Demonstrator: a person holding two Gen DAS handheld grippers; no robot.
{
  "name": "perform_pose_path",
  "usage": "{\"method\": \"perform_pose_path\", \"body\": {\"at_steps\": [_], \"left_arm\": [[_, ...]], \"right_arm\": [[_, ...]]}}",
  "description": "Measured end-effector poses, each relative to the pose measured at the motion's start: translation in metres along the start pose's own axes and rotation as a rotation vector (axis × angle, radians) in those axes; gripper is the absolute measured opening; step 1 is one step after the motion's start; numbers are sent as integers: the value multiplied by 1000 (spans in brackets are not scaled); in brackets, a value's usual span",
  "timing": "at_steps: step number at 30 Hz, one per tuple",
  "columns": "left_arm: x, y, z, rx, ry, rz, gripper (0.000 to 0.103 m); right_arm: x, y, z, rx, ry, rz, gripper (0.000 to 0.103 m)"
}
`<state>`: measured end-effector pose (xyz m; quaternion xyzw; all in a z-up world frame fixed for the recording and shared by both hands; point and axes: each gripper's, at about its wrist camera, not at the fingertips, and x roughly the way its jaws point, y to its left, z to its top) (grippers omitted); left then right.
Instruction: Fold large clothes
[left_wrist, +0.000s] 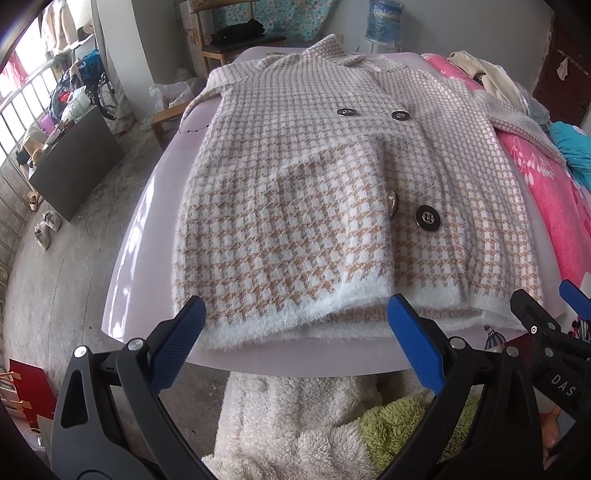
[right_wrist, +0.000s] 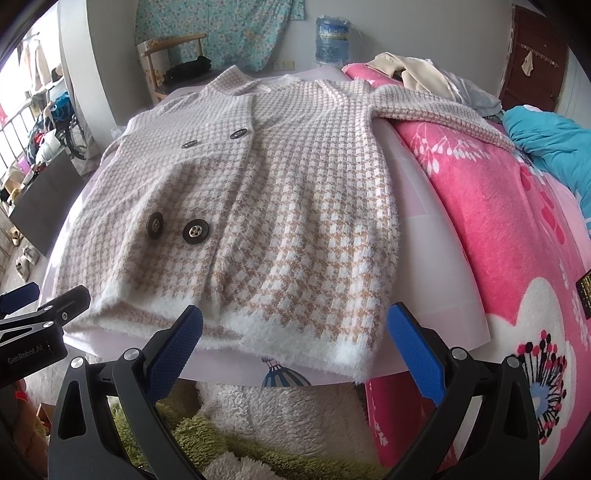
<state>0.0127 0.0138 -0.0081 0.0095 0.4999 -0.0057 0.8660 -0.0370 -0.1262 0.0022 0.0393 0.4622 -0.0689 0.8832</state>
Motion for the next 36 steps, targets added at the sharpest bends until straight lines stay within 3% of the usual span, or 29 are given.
{"method": "perform_pose_path", "body": {"at_steps": [9,14,18,25,28,30,31,34,36], "left_arm": [[16,19,10,19,-50,6,95],[16,35,15,23,-135,-157,95],[21,46,22,10,-120,-206,95],[39,77,22,-54,-110,-123,95],[47,97,21,-100,-93,-90,95],[52,108,20,-125,-83,-72,95],[55,113,19,-141,-79,-71,94],[66,123,20,-183,-47,-98,75],[73,126,21,-216,-33,-115,70]], "right_arm": [[14,-36,9,75,6,-6,98],[22,-55,13,100,9,31,98],[26,-65,16,97,10,75,98],[42,-75,16,101,85,199,97],[47,-79,13,116,114,251,91],[52,-83,10,142,143,291,81],[55,-85,10,153,155,301,79],[62,-89,13,187,156,320,73],[67,-89,20,197,143,327,72]]}}
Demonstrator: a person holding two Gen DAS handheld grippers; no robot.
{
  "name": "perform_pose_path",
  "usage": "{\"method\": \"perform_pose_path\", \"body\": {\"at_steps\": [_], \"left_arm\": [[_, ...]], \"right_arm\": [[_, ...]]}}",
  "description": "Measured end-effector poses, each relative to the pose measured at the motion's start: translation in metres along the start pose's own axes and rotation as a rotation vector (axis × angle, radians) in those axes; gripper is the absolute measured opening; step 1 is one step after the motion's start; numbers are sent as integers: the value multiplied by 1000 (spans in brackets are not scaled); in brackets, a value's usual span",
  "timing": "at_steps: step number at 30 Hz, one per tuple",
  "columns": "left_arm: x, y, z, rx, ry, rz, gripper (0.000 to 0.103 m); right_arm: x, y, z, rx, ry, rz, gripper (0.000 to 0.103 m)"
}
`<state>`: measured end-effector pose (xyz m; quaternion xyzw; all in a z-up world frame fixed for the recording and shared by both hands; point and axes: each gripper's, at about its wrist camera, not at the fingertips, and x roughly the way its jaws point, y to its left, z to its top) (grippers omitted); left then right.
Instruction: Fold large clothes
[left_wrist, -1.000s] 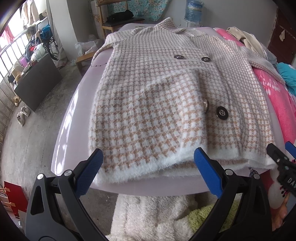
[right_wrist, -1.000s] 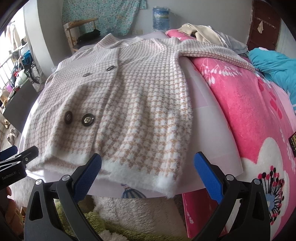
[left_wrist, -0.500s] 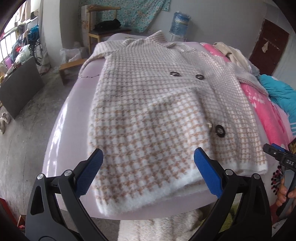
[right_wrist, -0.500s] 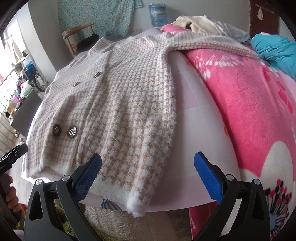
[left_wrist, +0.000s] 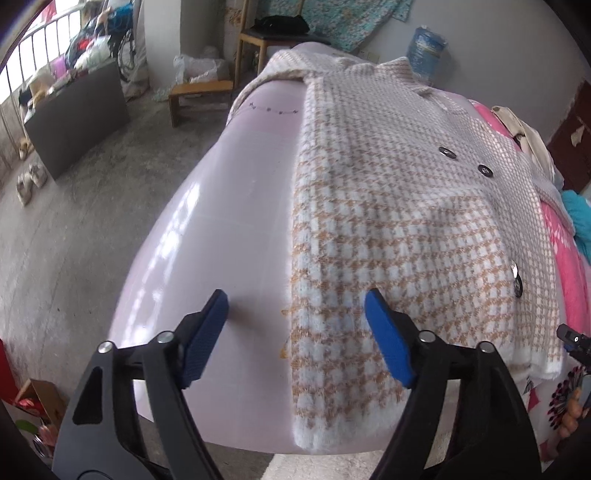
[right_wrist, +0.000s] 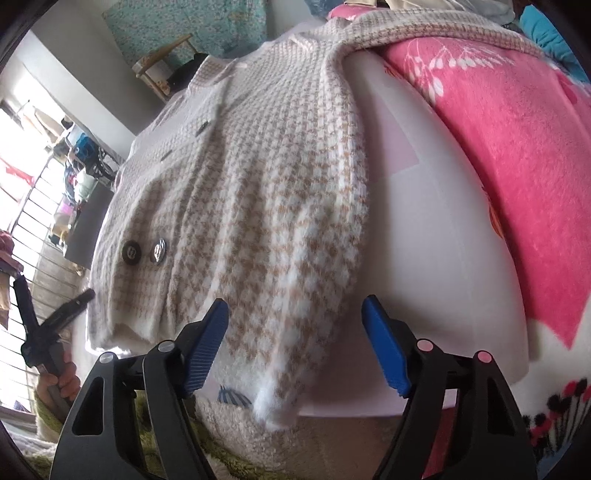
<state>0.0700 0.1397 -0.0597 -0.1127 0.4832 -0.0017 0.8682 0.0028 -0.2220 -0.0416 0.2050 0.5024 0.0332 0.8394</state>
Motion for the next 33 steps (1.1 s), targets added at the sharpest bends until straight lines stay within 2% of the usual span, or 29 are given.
{"method": "perform_pose_path", "body": {"at_steps": [3,4,5,7,10,13,15,19,20,21,24,29,33], "left_arm": [[4,-2,4,9,-16,-3,64],[4,-5,4,15,-15,-6,60],[4,-6,5,16,-9,-18,54],[4,-12,2,28,14,-53,51],[4,-19,-4,55,22,-65,48],[9,-25,-4,72,11,-32,47],[10,-30,-1,94,-11,-2,42],[10,-35,0,126,-32,31,24],[8,-36,0,133,-33,25,14],[5,-36,0,141,-35,20,10],[-12,-46,2,207,-76,26,8],[-64,-59,7,302,-207,-11,6],[-98,-60,10,326,-267,-33,6]], "right_arm": [[7,-1,9,19,-5,15,69],[10,0,12,30,0,29,68],[10,0,12,35,6,38,65],[10,1,8,33,26,41,60],[8,-2,2,36,38,39,50],[11,-5,5,40,24,32,43],[15,-6,8,33,8,32,38],[19,4,13,-43,-17,-9,32],[19,8,14,-68,-10,-22,25],[17,13,16,-99,-2,-37,18],[-1,25,23,-164,-26,-38,11],[-49,51,40,-266,-131,-17,9],[-83,59,43,-307,-200,-2,8]]}}
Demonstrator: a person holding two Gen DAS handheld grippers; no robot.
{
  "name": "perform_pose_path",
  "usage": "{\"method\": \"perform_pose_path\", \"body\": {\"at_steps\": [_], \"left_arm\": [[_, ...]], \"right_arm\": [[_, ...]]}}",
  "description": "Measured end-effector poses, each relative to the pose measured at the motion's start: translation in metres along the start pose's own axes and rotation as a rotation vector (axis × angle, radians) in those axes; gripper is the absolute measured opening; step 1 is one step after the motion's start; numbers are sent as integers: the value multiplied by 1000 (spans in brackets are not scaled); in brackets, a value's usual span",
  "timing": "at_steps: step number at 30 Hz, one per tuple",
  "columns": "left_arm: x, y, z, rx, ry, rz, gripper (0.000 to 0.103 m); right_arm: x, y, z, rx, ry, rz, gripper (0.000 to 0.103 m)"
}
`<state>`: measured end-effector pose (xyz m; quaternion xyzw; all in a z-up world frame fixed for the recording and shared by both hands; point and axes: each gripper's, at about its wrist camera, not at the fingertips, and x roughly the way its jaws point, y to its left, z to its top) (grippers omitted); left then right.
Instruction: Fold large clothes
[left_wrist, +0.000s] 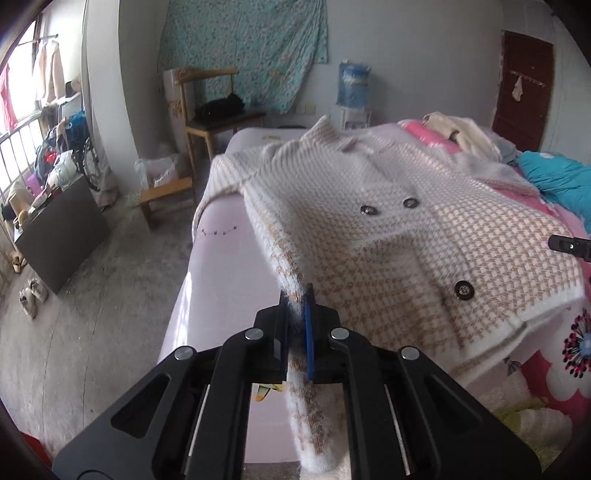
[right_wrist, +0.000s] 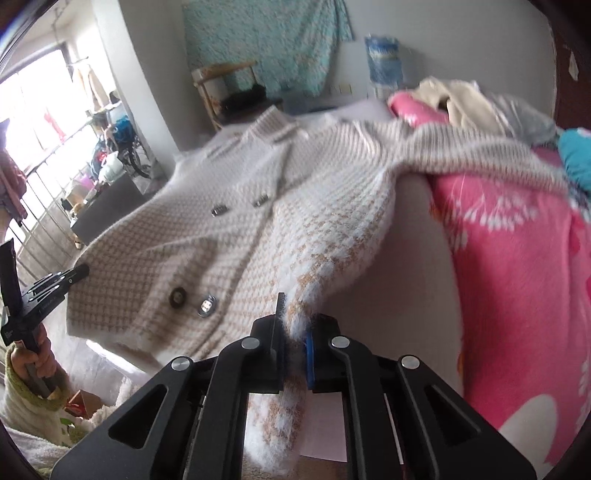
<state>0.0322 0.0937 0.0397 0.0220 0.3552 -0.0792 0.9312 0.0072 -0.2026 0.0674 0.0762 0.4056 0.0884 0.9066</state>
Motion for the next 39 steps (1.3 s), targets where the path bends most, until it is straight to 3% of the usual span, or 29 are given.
{"method": "perform_pose_path", "body": {"at_steps": [7,11,14,16,18,19,21,24,28,34,39], "left_arm": [[-46,4,-16,-21,25,-42,6],[-56,13,-44,-68,94,-42,6],[-33,22,-67,-128,194,-68,10],[-16,26,-77,-152,249,-71,12],[-6,32,-82,-152,288,-31,29],[-5,33,-83,-158,289,-25,40],[-7,41,-81,-174,269,-14,50],[-5,50,-66,-189,242,7,56],[5,66,-36,-205,210,20,60],[31,101,18,-278,129,62,71],[76,159,45,-500,106,34,78]], "right_arm": [[-42,-6,-27,45,1,27,7],[-51,-10,-57,98,47,35,7],[-29,-21,-77,118,132,3,11],[-10,-29,-85,123,223,-49,22],[-6,-32,-86,91,265,-136,48],[-9,-32,-86,80,258,-163,53],[-18,-33,-79,52,230,-198,65],[-27,-25,-55,9,161,-219,72],[-8,7,-9,-42,86,-132,74],[58,78,46,-105,58,-6,80],[139,132,63,-184,136,63,83]]}}
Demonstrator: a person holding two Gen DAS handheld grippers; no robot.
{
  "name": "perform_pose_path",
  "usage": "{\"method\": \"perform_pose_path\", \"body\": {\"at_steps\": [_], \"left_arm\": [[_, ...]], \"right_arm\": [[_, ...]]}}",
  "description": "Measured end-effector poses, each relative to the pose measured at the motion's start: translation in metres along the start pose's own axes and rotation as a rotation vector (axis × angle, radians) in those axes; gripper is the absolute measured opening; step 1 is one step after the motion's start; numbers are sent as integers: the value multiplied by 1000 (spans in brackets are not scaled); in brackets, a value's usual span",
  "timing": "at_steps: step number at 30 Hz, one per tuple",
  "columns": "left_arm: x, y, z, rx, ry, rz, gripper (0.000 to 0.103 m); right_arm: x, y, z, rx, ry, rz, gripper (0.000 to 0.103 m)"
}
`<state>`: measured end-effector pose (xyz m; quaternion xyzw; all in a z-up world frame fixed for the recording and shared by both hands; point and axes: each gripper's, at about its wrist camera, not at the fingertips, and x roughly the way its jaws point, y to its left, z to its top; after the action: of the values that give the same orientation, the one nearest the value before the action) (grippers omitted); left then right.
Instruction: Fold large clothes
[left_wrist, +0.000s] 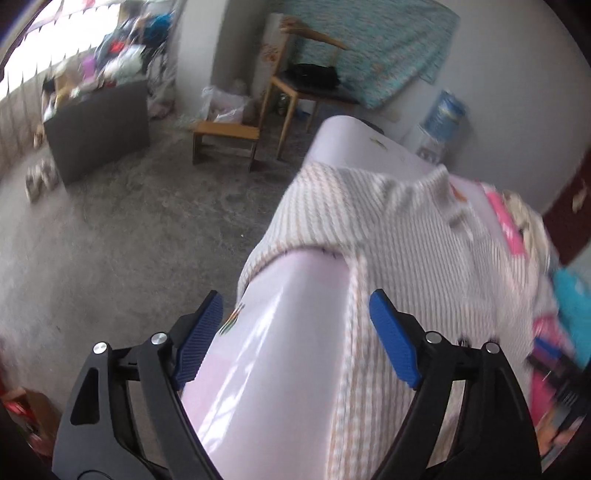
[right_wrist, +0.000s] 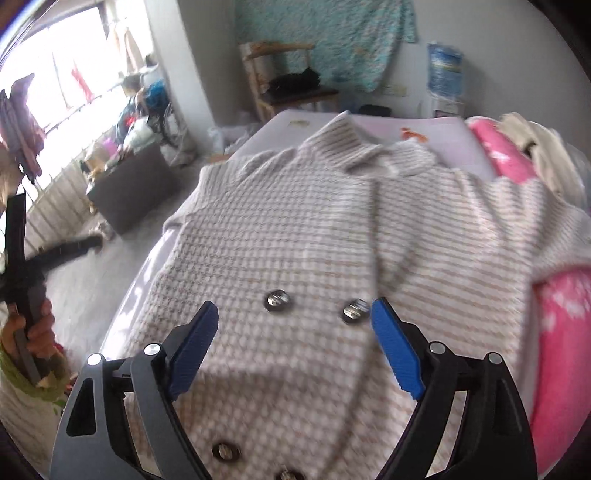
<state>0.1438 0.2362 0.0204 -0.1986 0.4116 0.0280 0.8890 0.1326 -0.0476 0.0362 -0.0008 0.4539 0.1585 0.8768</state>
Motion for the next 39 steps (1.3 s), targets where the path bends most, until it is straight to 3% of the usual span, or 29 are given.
{"method": "perform_pose_path", "body": {"at_steps": [4,6,10,13,16,22,28,30,34,38,39], "left_arm": [[59,47,31,-232,110,-121,79],[96,79,33,-415,201,-190,79],[160,132,8,-782,359,-355,79],[192,148,-17,-950,441,-455,80],[220,154,-35,-1073,532,-500,80],[267,159,-55,-1211,603,-577,82],[303,161,-59,-1294,588,-639,82],[310,163,-56,-1320,583,-631,74],[306,169,-44,-1328,515,-584,47],[296,175,-19,-1228,456,-481,16],[289,176,-7,-1174,425,-429,14]], "right_arm": [[44,15,7,-15,81,24,83],[58,17,11,-15,98,34,83],[81,19,11,-34,138,23,83],[92,20,10,-38,180,12,83],[98,23,12,-57,188,-11,83],[103,26,20,-46,196,-31,83],[107,23,26,-17,202,-28,83],[108,21,29,-7,203,-25,83],[104,19,32,4,179,-32,83],[96,14,32,15,148,-42,83],[91,12,32,22,138,-38,83]]}}
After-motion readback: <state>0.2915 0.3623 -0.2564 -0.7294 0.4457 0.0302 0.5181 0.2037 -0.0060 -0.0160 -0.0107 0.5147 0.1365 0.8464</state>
